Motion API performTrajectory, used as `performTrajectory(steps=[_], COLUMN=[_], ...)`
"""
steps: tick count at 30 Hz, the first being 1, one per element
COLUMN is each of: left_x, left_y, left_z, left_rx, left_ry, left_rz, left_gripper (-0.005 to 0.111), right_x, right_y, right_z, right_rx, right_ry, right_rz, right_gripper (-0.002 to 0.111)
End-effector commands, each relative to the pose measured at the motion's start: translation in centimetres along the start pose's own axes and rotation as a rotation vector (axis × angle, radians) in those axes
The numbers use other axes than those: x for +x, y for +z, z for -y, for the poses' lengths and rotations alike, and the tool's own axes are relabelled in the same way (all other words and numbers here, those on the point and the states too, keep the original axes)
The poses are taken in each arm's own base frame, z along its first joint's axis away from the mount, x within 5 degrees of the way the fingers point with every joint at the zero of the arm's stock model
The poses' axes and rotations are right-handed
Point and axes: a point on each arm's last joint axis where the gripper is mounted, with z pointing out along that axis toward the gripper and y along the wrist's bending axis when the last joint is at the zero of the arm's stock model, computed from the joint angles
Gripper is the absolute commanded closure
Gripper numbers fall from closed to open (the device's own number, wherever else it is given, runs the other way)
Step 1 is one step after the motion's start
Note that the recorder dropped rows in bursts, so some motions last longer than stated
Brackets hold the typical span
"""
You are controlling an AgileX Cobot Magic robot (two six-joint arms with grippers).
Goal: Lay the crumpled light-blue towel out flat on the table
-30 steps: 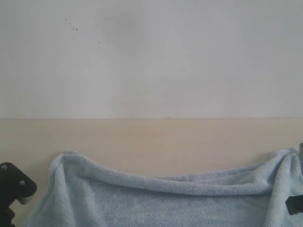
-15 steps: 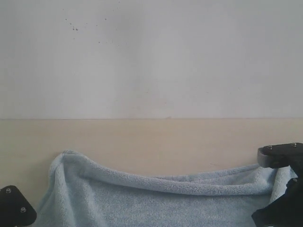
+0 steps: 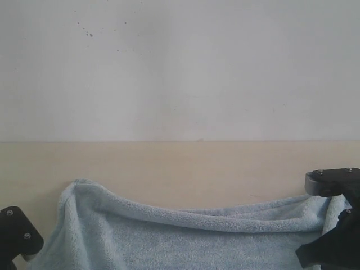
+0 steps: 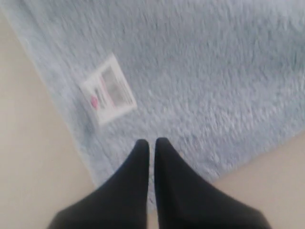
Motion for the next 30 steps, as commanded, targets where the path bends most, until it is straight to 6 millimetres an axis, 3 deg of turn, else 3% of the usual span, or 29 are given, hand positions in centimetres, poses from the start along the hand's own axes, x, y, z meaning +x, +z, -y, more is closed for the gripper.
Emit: performTrajectory(steps=[1, 30], left_x=[0.0, -0.8], left_y=[0.7, 3.0], left_z=[-0.6, -1.3], left_rx=[-0.024, -0.021], left_ry=[0.031, 0.094], left_rz=[0.03, 0.023], left_gripper=[0.103, 0.103], right_x=[0.1, 0.2], right_y=[0.0, 0.0], right_z=[-0.2, -0.2], right_rx=[-0.014, -0.018], right_ry=[0.001, 0.0], right_rz=[0.0, 0.0], right_gripper=[0.107, 0.107])
